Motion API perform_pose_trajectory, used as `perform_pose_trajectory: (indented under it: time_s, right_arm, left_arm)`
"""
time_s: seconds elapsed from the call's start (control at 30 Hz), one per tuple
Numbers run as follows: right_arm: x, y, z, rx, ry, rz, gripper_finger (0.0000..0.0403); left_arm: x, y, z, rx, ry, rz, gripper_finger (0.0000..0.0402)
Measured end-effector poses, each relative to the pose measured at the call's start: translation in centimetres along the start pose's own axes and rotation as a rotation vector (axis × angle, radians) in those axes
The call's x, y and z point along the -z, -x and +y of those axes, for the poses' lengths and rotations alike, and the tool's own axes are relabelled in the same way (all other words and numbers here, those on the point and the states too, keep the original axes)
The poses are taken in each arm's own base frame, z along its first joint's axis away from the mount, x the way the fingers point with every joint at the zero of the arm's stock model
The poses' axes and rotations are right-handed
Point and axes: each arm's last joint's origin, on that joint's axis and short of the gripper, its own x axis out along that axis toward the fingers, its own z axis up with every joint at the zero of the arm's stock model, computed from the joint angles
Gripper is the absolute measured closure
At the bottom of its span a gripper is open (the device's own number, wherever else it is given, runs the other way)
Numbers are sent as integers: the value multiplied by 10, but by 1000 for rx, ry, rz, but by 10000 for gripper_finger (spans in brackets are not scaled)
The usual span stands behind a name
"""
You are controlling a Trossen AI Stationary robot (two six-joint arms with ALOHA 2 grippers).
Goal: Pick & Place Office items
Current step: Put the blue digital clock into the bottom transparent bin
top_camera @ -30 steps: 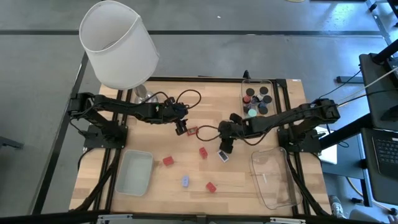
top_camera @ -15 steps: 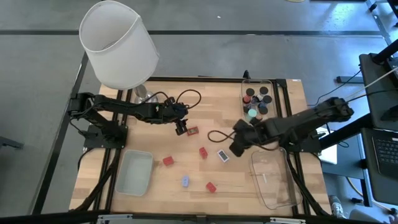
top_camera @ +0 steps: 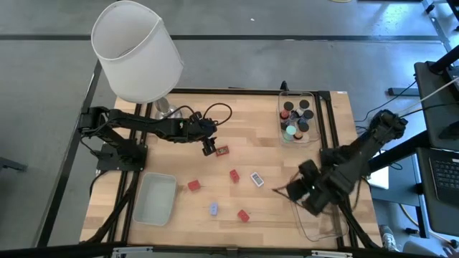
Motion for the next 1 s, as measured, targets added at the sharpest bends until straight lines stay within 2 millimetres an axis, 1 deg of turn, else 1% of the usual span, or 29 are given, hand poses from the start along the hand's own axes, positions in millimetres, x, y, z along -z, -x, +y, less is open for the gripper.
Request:
perform_pose_trajectory:
  time_s: [0.13, 0.23, 0.4, 0.53, 0.8, 1.0]
  right_arm:
    - [29, -6, -2, 25, -71, -18, 243]
    - [48, -16, -3, 94, -110, -13, 243]
    - [70, -35, -3, 208, -132, -2, 243]
    - [80, -47, -1, 271, -122, 11, 241]
    - [89, -66, 0, 332, -101, -31, 239]
    - [91, -69, 2, 327, -100, -48, 239]
  left_arm:
    - [0, 0, 0, 0, 0, 0, 162]
    - [0, 0, 0, 0, 0, 0, 162]
    - [0, 0, 0, 0, 0, 0, 162]
    - [0, 0, 0, 0, 0, 0, 162]
    - [0, 0, 0, 0, 0, 0, 162]
    - [0, 0, 0, 0, 0, 0, 162]
